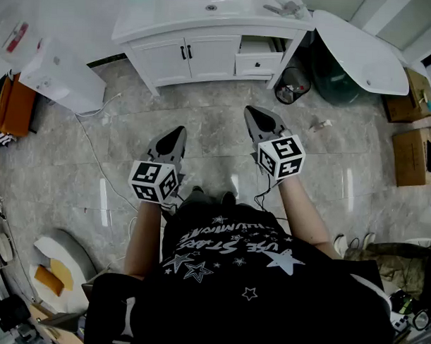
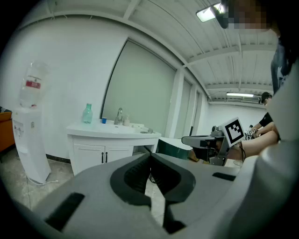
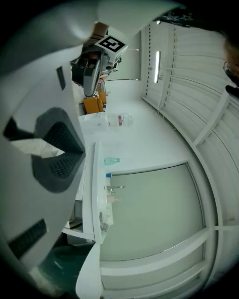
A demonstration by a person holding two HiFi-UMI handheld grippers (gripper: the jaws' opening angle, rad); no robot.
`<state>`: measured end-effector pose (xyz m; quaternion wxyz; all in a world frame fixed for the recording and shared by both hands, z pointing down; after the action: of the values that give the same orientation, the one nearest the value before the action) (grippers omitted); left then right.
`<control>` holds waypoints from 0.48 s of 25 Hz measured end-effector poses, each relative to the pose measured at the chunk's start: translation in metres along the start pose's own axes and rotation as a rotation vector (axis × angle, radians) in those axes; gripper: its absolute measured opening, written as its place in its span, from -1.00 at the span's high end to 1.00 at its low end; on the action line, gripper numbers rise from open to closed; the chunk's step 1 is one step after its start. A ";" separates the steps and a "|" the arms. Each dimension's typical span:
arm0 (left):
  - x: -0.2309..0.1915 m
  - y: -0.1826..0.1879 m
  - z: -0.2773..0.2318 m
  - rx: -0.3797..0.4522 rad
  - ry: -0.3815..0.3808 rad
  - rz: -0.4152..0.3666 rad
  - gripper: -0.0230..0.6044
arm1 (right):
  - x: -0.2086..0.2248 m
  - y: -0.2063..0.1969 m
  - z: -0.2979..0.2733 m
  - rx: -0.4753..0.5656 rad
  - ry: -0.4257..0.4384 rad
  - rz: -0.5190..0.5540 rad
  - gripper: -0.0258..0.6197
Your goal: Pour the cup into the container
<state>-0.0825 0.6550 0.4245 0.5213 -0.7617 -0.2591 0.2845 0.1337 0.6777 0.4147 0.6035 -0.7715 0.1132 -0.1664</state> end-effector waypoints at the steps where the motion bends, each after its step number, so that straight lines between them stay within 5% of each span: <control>1: 0.002 0.000 0.000 -0.001 0.000 0.000 0.89 | 0.000 -0.001 0.002 -0.002 0.002 0.000 0.90; 12: 0.017 -0.012 0.005 -0.012 0.034 0.028 0.89 | 0.001 -0.007 0.018 -0.005 0.014 0.032 0.90</control>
<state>-0.0752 0.6740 0.4320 0.5171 -0.7730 -0.2412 0.2773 0.1413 0.6948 0.4174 0.6035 -0.7699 0.1299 -0.1618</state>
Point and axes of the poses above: the fingertips, and each gripper's own axes: z backward along the fingers, x to its right, y out of its top, the point moved 4 cm from there along z, backward along the fingers, and after that the axes turned 5 degrees about y, right-handed, at the moved point
